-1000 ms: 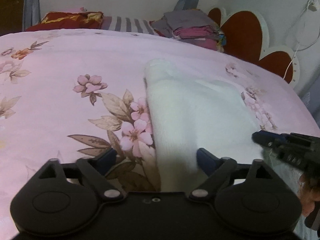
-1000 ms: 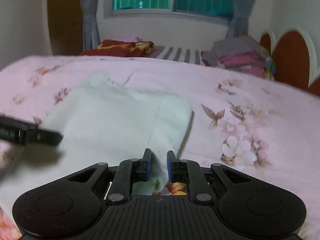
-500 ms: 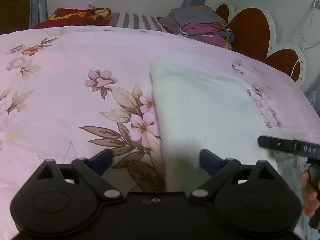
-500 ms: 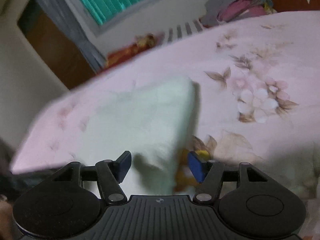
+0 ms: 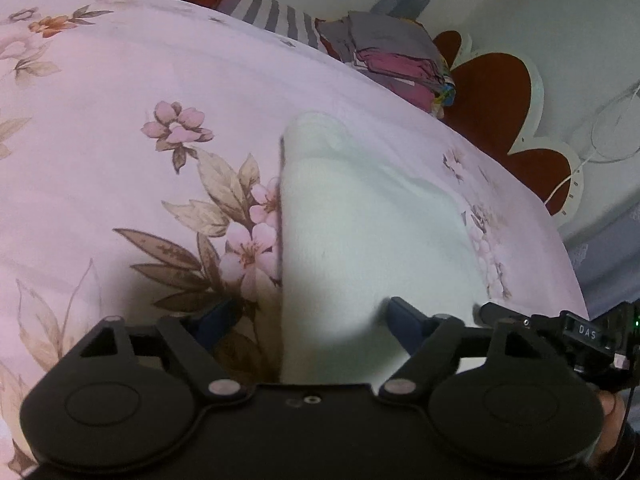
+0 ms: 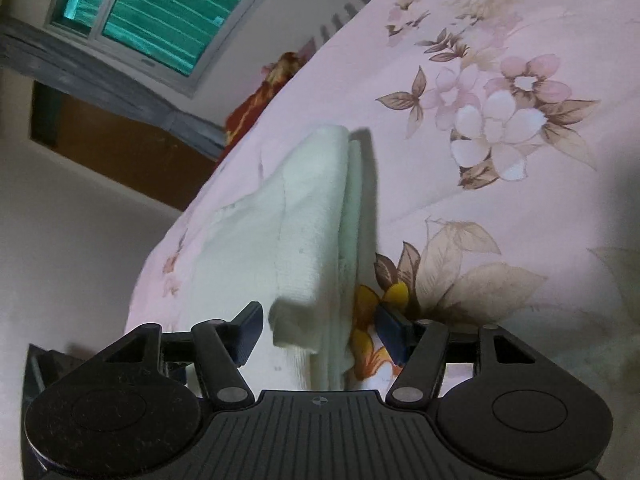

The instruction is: Fold small clothes

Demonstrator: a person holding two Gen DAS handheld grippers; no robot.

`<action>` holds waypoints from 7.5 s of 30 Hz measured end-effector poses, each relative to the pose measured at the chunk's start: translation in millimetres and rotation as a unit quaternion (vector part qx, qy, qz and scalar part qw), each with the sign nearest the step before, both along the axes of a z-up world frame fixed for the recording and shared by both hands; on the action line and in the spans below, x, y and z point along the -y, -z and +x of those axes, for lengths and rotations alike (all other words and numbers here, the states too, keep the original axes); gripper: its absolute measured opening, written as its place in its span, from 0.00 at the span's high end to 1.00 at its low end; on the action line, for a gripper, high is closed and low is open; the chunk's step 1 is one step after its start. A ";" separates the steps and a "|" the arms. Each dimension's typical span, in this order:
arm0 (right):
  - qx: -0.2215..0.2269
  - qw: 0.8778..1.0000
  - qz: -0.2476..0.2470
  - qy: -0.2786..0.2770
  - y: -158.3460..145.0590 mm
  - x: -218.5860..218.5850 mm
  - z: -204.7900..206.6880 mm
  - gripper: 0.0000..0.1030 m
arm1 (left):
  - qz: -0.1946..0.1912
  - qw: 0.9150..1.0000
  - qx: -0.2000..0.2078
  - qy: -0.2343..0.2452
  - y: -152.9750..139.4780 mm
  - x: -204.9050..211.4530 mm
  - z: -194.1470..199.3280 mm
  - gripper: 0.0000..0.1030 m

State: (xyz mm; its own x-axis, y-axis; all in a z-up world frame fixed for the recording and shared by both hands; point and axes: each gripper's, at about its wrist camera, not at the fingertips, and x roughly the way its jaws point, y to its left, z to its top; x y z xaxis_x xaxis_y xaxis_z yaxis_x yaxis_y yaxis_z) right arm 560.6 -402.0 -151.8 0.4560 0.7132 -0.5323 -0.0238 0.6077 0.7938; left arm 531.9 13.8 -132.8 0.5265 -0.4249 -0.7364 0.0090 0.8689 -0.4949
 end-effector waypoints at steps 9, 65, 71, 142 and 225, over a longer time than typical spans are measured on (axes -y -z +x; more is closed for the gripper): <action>0.025 0.998 -0.040 -0.047 -9.5 -26.5 12.6 0.40 | 0.000 1.000 -0.012 0.016 1.9 11.5 16.6 0.34; 0.147 0.959 -0.241 -0.017 -64.1 -359.3 -52.0 0.51 | 0.064 0.991 0.115 0.026 -49.5 -276.9 -34.2 0.58; 0.200 0.933 -0.294 -0.060 -72.8 -411.9 -30.2 0.91 | 0.068 0.987 0.110 0.092 -28.0 -233.0 6.9 0.63; 0.233 0.935 -0.265 -0.027 -170.1 -313.6 -380.0 0.90 | 0.168 0.965 0.197 -0.047 -134.9 -161.4 -386.5 0.04; 0.302 0.891 -0.337 0.035 -211.0 -289.2 -509.9 0.00 | 0.217 0.940 0.257 -0.056 -169.2 -125.2 -480.3 0.00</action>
State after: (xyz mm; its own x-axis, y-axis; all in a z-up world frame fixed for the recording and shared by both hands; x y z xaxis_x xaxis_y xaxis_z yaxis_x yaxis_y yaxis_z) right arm 50.7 -112.8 59.2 0.8349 0.2832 -0.4719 -0.2668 0.9582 0.1031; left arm 51.6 139.0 36.5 0.8831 -0.0644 -0.4647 0.0468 0.9977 -0.0493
